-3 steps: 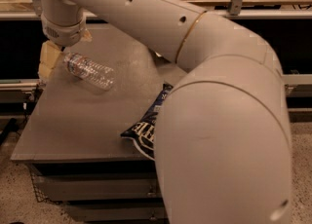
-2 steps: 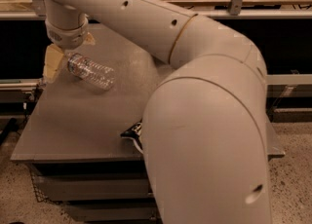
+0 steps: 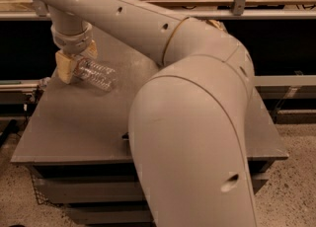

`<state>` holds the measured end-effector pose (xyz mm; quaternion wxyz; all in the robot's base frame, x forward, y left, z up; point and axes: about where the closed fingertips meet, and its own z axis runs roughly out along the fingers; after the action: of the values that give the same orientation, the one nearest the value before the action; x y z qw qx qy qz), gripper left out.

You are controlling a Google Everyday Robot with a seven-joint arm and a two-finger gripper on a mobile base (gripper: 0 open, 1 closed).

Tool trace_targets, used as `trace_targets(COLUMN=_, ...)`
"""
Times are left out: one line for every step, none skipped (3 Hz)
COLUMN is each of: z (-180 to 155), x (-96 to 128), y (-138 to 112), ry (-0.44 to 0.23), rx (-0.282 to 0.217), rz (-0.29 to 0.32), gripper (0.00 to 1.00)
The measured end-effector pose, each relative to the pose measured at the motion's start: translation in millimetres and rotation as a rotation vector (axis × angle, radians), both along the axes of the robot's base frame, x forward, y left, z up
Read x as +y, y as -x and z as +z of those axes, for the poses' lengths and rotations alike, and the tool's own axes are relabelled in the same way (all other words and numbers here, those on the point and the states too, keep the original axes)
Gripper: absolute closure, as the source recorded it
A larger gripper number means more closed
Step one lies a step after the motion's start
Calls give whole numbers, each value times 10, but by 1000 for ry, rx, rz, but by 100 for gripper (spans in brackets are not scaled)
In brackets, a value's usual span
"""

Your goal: Place water bottle upright

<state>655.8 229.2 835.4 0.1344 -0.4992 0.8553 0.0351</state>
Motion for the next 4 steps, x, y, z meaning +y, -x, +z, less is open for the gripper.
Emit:
trace_targets(z=-43, x=-33, y=-34, ry=26, rx=6, rz=-21, gripper=53)
trace_targets(z=116, x=-164, y=-165, ry=3, rx=-17, rz=-37, gripper=84)
trace_targets(z=487, x=-360, y=-287, ry=-114, rx=-83, rz=9, gripper=100)
trace_targets(z=909, x=-679, y=-387, ry=-292, rx=-184, rz=96, gripper=100)
